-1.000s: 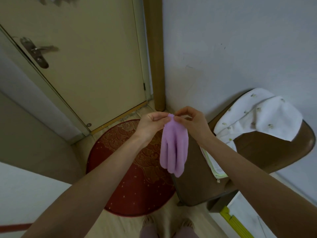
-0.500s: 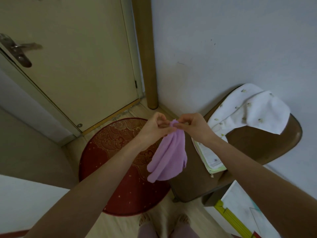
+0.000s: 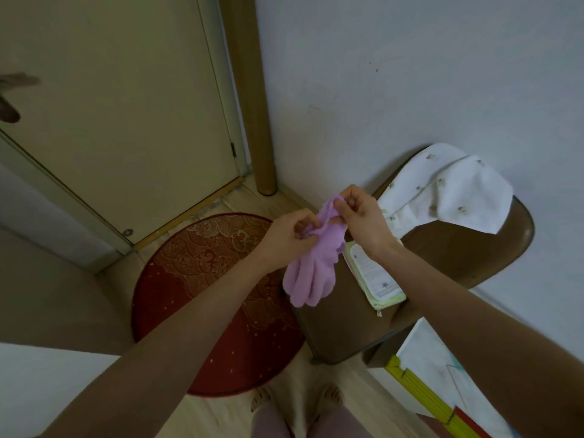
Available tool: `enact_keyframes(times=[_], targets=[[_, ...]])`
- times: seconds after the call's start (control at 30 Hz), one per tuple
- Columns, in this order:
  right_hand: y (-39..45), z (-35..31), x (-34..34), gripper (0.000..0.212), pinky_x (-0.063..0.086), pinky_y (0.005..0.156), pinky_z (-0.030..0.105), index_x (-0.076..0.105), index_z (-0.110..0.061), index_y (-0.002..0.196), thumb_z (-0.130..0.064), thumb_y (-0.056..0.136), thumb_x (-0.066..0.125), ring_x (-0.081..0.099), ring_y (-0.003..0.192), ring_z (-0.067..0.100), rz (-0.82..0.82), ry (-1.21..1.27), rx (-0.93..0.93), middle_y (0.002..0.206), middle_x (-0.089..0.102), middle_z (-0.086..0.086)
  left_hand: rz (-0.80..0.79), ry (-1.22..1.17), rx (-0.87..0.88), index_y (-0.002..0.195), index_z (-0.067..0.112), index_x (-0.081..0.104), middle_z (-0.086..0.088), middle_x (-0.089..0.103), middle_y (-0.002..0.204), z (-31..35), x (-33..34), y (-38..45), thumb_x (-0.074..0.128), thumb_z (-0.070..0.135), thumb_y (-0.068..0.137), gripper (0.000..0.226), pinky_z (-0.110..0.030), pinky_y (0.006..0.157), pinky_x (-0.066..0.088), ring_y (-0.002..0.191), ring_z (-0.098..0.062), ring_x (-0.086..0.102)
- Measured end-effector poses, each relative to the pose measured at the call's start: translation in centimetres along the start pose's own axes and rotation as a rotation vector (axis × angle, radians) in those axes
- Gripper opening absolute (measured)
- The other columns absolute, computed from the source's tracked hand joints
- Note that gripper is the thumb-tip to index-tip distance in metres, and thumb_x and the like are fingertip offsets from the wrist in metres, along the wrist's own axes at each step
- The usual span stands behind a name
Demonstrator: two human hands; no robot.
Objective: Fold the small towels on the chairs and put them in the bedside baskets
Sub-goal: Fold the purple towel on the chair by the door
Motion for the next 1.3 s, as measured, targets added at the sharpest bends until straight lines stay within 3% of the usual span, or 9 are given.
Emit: enact_keyframes(times=[0.17,0.3,0.47,0.67,0.8,0.87,0.93,1.03,1.3], targets=[[0.6,0.3,-0.4,0.021,0.058,0.06,0.04,0.047,-0.012,0.079,-0.012,0.1,0.05,0.065,0.075,0.034,0.045,-0.027,0.034,0.078,0.052,0.014,-0.17,-0.066,-0.151,0.083,0.008,0.063,0.002,0.06,0.073,-0.8,1.0,0.4,0.067,0.011,0.088,0.007,-0.011,0.061,0.041,0.065,-0.003,0.052],[0.8,0.4,-0.5,0.021,0.054,0.052,0.021,0.046,-0.013,0.08,-0.011,0.1,0.049,0.067,0.072,0.024,0.021,-0.007,0.038,0.081,0.053,0.011,-0.328,0.11,-0.223,0.055,0.02,0.04,0.008,0.036,0.051,-2.4,1.8,-0.1,0.071,0.02,0.087,0.044,-0.012,0.048,0.027,0.042,-0.002,0.033],[1.2,2.1,-2.1,0.022,0.043,0.053,0.02,0.043,-0.02,0.081,-0.013,0.101,0.046,0.056,0.056,0.005,0.126,-0.218,0.015,0.073,0.052,0.002,-0.519,0.202,-0.302,0.05,0.02,0.038,0.002,0.034,0.054,-4.1,0.7,-0.9,0.07,0.026,0.087,0.049,-0.024,0.054,0.029,0.051,-0.011,0.033],[0.1,2.5,-1.7,0.008,0.036,0.063,0.021,0.048,-0.013,0.104,-0.02,0.1,0.049,0.05,0.072,0.006,-0.011,-0.356,0.007,0.085,0.054,-0.004,-0.163,0.068,-0.336,0.079,0.001,0.071,-0.019,0.063,0.073,-5.2,-2.6,-0.2,0.067,0.025,0.09,0.026,-0.03,0.061,0.049,0.062,-0.01,0.054],[-0.3,0.7,1.9,0.051,0.043,0.076,0.018,0.05,-0.028,0.129,-0.051,0.086,0.064,0.056,0.094,0.003,-0.311,-0.542,-0.043,0.112,0.054,-0.015,-0.064,0.073,-0.265,0.091,0.003,0.074,-0.018,0.064,0.076,-3.9,-3.5,0.5,0.066,0.012,0.089,0.012,-0.02,0.059,0.046,0.066,-0.011,0.054],[0.1,0.7,3.5,0.055,0.04,0.083,0.015,0.052,-0.023,0.134,-0.043,0.086,0.069,0.056,0.104,0.009,-0.381,-0.629,-0.082,0.12,0.056,-0.009,-0.108,0.117,-0.201,0.089,0.002,0.074,-0.007,0.056,0.067,-2.9,-3.4,0.8,0.062,0.009,0.089,0.013,-0.018,0.055,0.035,0.061,-0.006,0.045],[0.6,1.0,4.5,0.037,0.033,0.078,0.005,0.062,-0.011,0.121,-0.028,0.089,0.07,0.058,0.098,0.011,-0.418,-0.62,-0.114,0.11,0.063,-0.001,-0.15,0.115,-0.176,0.087,-0.002,0.071,-0.003,0.052,0.064,-2.5,-3.3,0.9,0.06,0.011,0.092,0.018,-0.022,0.055,0.032,0.059,-0.006,0.041],[0.9,0.9,4.6,0.013,0.036,0.065,0.019,0.065,-0.007,0.089,-0.02,0.091,0.066,0.052,0.067,0.009,-0.386,-0.593,-0.15,0.077,0.061,0.001,-0.144,0.113,-0.201,0.079,-0.006,0.066,-0.005,0.047,0.062,-3.0,-3.7,0.5,0.062,0.021,0.094,0.031,-0.019,0.053,0.029,0.057,-0.006,0.038],[1.6,-0.2,4.3,0.012,0.04,0.061,0.004,0.069,0.002,0.093,-0.004,0.094,0.058,0.054,0.061,-0.012,-0.209,-0.327,-0.137,0.073,0.057,-0.003,-0.219,0.166,-0.211,0.086,0.01,0.072,-0.011,0.068,0.086,-5.6,-3.6,-1.9,0.071,0.035,0.085,0.025,-0.041,0.071,0.051,0.077,-0.023,0.061]])
Point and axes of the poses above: each hand's wrist, its own y-axis towards the middle knuckle, its own x-axis out of the palm, z = x × y, the point moved 5 cm from there along y, towards the middle knuckle
